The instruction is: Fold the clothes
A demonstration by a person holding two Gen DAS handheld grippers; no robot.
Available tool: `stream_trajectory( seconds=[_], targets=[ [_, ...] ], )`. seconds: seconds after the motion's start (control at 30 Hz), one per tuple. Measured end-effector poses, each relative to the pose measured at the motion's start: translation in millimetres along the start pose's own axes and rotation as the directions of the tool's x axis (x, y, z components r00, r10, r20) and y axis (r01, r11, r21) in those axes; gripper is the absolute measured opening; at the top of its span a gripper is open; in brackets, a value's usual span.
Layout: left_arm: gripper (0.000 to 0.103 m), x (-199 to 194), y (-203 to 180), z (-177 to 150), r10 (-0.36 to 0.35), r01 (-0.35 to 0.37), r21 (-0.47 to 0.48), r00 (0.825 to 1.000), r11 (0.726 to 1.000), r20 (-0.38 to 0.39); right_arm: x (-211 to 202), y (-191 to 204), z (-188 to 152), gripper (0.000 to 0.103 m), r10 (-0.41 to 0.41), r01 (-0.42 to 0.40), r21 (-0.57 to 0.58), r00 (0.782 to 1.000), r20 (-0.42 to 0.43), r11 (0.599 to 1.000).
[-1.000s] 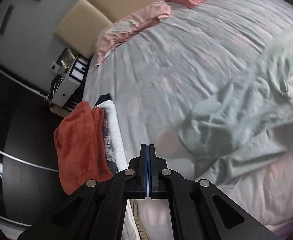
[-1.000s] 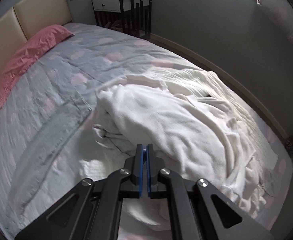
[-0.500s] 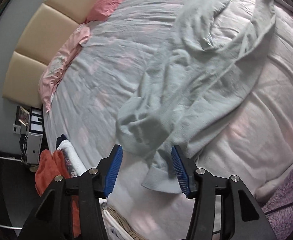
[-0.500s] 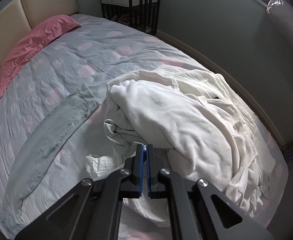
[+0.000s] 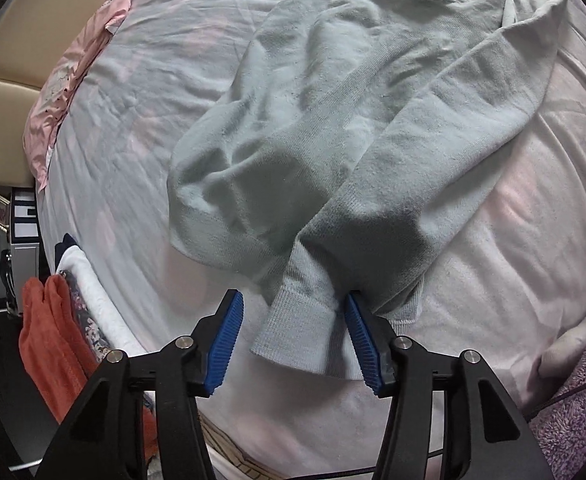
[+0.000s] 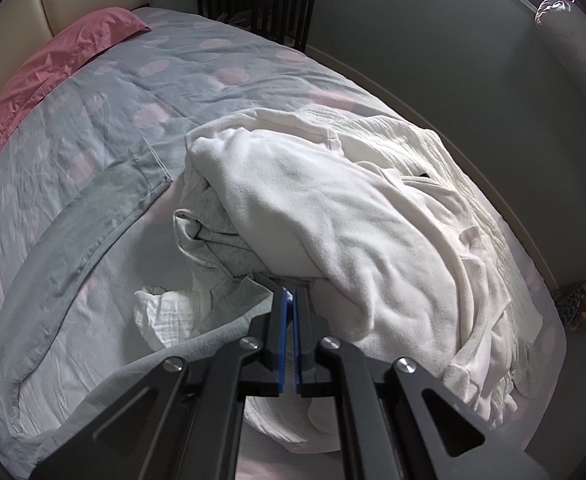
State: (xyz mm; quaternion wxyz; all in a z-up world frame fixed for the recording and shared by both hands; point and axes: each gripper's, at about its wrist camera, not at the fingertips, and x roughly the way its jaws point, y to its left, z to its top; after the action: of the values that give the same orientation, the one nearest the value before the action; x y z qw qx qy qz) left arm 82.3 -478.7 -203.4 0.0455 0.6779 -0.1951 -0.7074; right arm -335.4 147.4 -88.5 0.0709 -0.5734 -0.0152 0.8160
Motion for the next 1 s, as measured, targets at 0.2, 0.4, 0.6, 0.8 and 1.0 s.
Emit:
stream_trajectory(
  seconds=[0.2,0.4,0.6,0.8,1.0],
  targets=[
    [0.010,-15,9,-6,-0.002,0.009,-0.133,0.999,0.991,0.053,8,-11,0,0.003,-0.020,0.021,0.030,1.000,-0.018,0.999],
    [0.009,-62,47,-14,0.137,-0.080,-0.338,0.980,0.938,0.146,5,-11,8,0.003,-0.002,0.003,0.066,1.000,-0.010,0.998],
    [0.008,-128,87,-32,0.259,-0.104,-0.474,0.926,0.874,0.275,-37,-1,29,0.002,0.105,-0.121,0.131,0.987,0.124,0.984],
    [0.008,-106,52,-67,0.217,-0.107,-0.384,0.942,0.917,0.255,-11,-22,12,0.002,0.053,-0.056,0.115,0.998,0.035,0.992],
    [0.008,-45,-14,-74,0.118,-0.091,-0.185,0.983,0.978,0.137,53,-72,-38,0.002,0.035,-0.013,0.178,0.992,-0.119,0.984]
  ],
)
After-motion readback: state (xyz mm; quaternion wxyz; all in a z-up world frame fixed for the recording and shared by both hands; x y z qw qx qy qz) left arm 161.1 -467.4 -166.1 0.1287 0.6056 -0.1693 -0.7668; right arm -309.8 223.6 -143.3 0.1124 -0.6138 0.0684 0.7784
